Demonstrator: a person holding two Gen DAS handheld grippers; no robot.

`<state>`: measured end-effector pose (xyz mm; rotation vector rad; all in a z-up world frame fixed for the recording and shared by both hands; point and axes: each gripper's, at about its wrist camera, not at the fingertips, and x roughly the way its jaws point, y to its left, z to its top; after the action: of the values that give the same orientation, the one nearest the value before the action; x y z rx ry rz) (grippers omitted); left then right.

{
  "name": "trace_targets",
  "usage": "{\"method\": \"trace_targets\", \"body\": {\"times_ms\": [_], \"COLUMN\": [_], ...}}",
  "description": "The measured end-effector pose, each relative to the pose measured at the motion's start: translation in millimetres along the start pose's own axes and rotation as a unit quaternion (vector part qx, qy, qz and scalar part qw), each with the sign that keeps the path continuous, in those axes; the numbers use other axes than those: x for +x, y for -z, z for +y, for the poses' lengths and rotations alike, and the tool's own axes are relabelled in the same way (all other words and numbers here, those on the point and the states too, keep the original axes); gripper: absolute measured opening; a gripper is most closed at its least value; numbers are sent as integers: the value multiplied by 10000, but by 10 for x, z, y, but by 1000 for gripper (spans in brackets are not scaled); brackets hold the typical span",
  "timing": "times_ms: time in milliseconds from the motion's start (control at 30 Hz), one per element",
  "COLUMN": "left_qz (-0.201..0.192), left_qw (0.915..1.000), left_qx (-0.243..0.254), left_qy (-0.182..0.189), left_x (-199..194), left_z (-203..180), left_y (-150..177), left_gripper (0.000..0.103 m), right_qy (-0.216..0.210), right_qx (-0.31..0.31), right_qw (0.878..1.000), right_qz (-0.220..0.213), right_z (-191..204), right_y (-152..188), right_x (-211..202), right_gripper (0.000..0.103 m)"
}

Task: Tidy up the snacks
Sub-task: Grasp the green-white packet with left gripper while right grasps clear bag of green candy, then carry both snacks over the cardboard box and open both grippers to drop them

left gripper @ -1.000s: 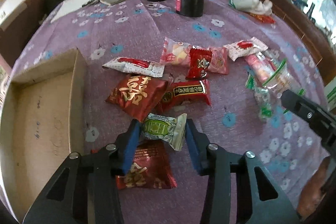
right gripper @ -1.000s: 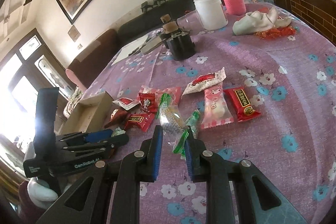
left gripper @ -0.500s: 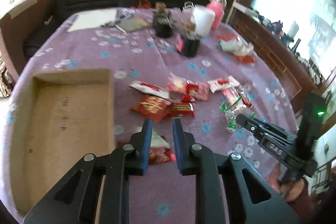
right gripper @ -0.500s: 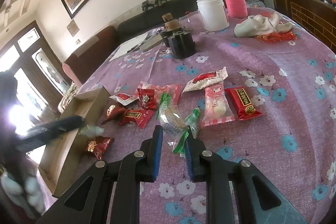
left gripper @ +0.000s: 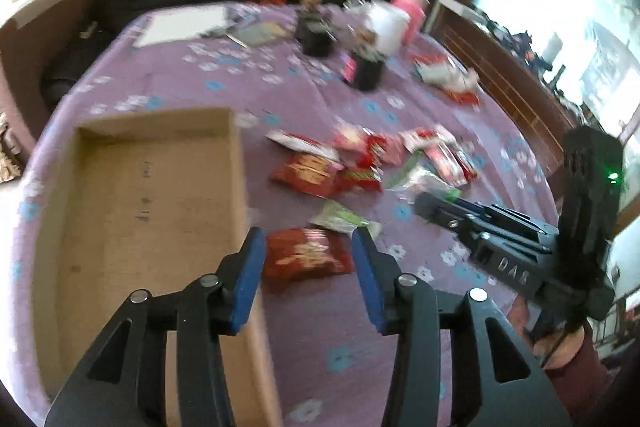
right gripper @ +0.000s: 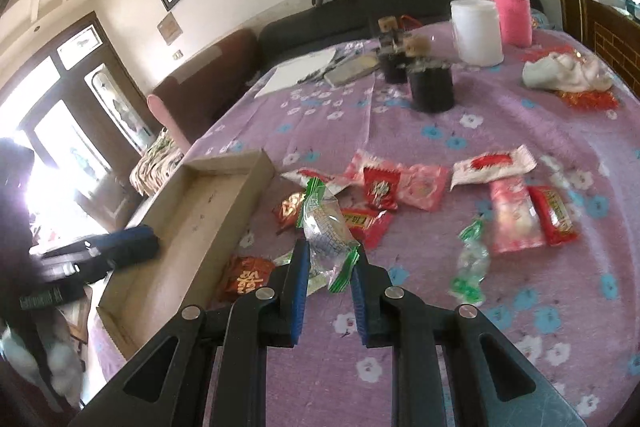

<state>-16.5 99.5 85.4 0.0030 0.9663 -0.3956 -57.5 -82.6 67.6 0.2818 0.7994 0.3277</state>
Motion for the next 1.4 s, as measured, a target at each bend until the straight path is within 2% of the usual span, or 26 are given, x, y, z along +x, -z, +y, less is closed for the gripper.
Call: {"method": "trace_targets", "body": {"times_ms": [133,267,333,400,433,467,500,633,733,833,933,1033,1067,1167,1267,1400], "left_qz": [343,551,630,721,620,668,703,495,258,11,-125,-172,-190,-129,-52,56], "left_qw": [9990,9954,9920,9893,9899,9898,9908,9930,9977,9996,9999,9989,9980,9942,9901,9864], "left_qx": [262,607,780,891,903,941,919,858,544,272,-24,-428,-544,-913,-1248,-1499], "left_qy": [-87,-491,-769,-906,-900,-841,-709,-640,-309,-42,41,-59,-250,-551,-645,-666], "left_x": [408,790,918,1030,1009,1002,982,830,622,317,41,-111,-131,-84,20,240], "left_z": [-266,-507,-581,-624,-633,-636,-627,-596,-512,-370,-117,275,445,841,1176,1430], "left_y": [-22,-78,-86,-73,-74,-67,-63,-38,-55,-89,-157,-228,-259,-316,-339,-362], "left_gripper": [43,43,48,48,47,41,26,26,26,26,26,26,26,26,26,27], "right_qy": [59,127,97,30,-14,-45,-76,-176,-177,-117,-164,-272,-342,-519,-479,-484], "right_qx": [114,315,397,467,493,505,520,591,600,503,288,20,-60,-255,-550,-779], "right_qw": [9999,9994,9991,9988,9987,9986,9986,9981,9980,9985,9993,9995,9993,9983,9970,9939], "right_qz": [36,-68,-99,-118,-117,-113,-109,-83,-123,-171,-185,-152,-106,81,250,613], "right_z": [-107,-312,-388,-450,-469,-474,-484,-516,-511,-452,-288,-32,69,371,705,1067], "right_y": [103,159,169,175,179,181,185,198,205,205,151,19,-42,-233,-414,-554], "right_x": [4,-109,-131,-132,-127,-124,-119,-108,-128,-181,-255,-269,-243,-77,209,687], "right_gripper": [20,20,20,20,20,20,20,20,20,20,20,20,20,20,20,20]}}
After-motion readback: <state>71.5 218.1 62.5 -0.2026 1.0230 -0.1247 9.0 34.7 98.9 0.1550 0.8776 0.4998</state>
